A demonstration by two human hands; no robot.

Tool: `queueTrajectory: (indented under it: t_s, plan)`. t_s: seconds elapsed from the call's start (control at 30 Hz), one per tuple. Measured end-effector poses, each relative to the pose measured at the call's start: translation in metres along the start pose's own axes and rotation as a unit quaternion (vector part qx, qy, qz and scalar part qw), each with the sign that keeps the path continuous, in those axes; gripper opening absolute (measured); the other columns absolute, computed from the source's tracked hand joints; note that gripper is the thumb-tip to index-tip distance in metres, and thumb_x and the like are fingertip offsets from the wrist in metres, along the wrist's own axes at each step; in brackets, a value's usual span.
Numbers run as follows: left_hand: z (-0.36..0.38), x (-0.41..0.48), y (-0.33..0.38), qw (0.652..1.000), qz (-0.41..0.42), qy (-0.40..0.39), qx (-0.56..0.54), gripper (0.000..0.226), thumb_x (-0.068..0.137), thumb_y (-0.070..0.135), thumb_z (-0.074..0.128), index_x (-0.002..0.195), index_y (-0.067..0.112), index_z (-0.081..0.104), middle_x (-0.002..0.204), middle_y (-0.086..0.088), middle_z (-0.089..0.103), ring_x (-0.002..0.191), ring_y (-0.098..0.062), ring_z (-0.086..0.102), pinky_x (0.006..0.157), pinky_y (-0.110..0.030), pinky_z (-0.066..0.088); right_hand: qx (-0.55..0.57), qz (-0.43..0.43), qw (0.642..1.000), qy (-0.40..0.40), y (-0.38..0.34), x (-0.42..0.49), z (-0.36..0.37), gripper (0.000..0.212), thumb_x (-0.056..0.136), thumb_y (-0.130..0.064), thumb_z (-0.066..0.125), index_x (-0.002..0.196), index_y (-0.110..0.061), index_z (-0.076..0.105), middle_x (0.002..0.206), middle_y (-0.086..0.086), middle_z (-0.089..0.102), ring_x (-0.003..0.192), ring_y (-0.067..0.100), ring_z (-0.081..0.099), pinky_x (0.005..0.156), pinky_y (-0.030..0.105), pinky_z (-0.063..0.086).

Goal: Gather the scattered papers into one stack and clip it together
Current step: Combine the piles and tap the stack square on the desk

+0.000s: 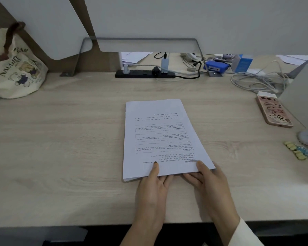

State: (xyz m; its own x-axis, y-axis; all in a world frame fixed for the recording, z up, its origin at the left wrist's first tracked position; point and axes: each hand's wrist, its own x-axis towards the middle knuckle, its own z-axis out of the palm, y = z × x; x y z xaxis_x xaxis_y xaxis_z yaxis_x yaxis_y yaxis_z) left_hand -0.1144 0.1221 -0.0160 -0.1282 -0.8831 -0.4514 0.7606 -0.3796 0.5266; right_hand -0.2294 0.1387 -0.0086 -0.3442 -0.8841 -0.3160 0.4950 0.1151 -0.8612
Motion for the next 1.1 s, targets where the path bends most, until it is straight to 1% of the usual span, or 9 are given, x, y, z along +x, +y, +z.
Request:
queueTrajectory:
  t_s: [0.17,0.3,0.4,0.47,0.6,0.67,0.8,0.9,1.1]
  plan:
    - [-0.008,0.0,0.011,0.986,0.099,0.051,0.125,0.025,0.09,0.001,0.052,0.101,0.021,0.063,0.1,0.004,0.074,0.092,-0.012,0.07,0.077,-0.027,0.058,-0.072,-0.018,0.997,0.017,-0.008,0.001,-0.008,0.03,0.093,-0.004,0.047,0.122,-0.01,0.051,0.101,0.013,0.071,0.08,0.023,0.073,0.064,0.022,0.059]
    - [-0.029,0.002,0.035,0.957,0.169,0.037,0.233,0.04,0.088,0.0,0.055,0.125,0.016,0.053,0.119,-0.004,0.065,0.108,-0.021,0.064,0.074,-0.026,0.059,-0.082,-0.01,0.997,0.005,-0.012,0.004,-0.013,0.034,0.092,0.001,0.049,0.125,-0.007,0.052,0.102,0.016,0.071,0.077,0.023,0.073,0.062,0.021,0.058]
    - [-0.04,0.007,0.051,0.942,0.167,0.027,0.29,0.049,0.088,-0.003,0.054,0.134,0.014,0.044,0.125,-0.005,0.06,0.11,-0.024,0.061,0.064,-0.021,0.057,-0.105,-0.002,0.994,-0.003,-0.014,0.008,-0.02,0.033,0.092,0.0,0.048,0.123,-0.004,0.056,0.101,0.016,0.072,0.08,0.026,0.073,0.066,0.021,0.059]
    - [-0.043,0.011,0.059,0.928,0.156,0.006,0.338,0.046,0.089,-0.004,0.051,0.132,0.013,0.046,0.123,-0.005,0.06,0.108,-0.022,0.061,0.062,-0.02,0.057,-0.116,0.003,0.993,-0.008,-0.015,0.011,-0.024,0.031,0.092,-0.001,0.047,0.121,-0.003,0.057,0.097,0.012,0.074,0.08,0.026,0.073,0.069,0.023,0.059]
    - [-0.048,0.014,0.066,0.904,0.13,-0.046,0.404,0.041,0.092,-0.003,0.047,0.11,0.033,0.054,0.114,0.007,0.063,0.097,-0.01,0.064,0.061,-0.02,0.055,-0.148,0.009,0.989,-0.017,-0.018,0.015,-0.029,0.032,0.094,0.0,0.043,0.12,-0.005,0.059,0.093,0.007,0.076,0.077,0.022,0.074,0.074,0.025,0.059]
    - [-0.048,0.014,0.067,0.894,0.128,-0.054,0.425,0.043,0.093,-0.001,0.045,0.107,0.038,0.053,0.113,0.012,0.064,0.093,-0.006,0.066,0.061,-0.02,0.055,-0.169,0.013,0.985,-0.035,-0.022,0.016,-0.03,0.033,0.095,0.001,0.04,0.119,-0.007,0.06,0.098,0.008,0.074,0.075,0.018,0.073,0.071,0.022,0.059]
    - [-0.047,0.014,0.064,0.879,0.142,-0.051,0.451,0.041,0.095,0.0,0.042,0.119,0.032,0.05,0.111,0.014,0.063,0.084,0.002,0.067,0.062,-0.02,0.055,-0.239,0.018,0.966,-0.1,-0.032,0.015,-0.03,0.033,0.093,0.001,0.046,0.122,-0.01,0.058,0.105,0.014,0.07,0.072,0.014,0.071,0.069,0.017,0.058]
    - [-0.046,0.014,0.063,0.872,0.141,-0.042,0.466,0.04,0.096,0.002,0.041,0.126,0.027,0.048,0.109,0.015,0.063,0.074,0.003,0.068,0.069,-0.027,0.056,-0.279,0.012,0.949,-0.145,-0.037,0.011,-0.032,0.039,0.085,0.004,0.059,0.121,-0.012,0.059,0.103,0.012,0.071,0.076,0.012,0.07,0.068,0.013,0.055]
    - [-0.047,0.015,0.064,0.868,0.134,-0.037,0.478,0.042,0.096,0.002,0.04,0.131,0.025,0.046,0.114,0.012,0.062,0.077,0.003,0.067,0.068,-0.026,0.055,-0.24,-0.016,0.964,-0.115,-0.033,0.008,-0.032,0.045,0.085,0.01,0.054,0.127,-0.005,0.052,0.087,0.018,0.065,0.056,0.006,0.064,0.059,0.009,0.05]
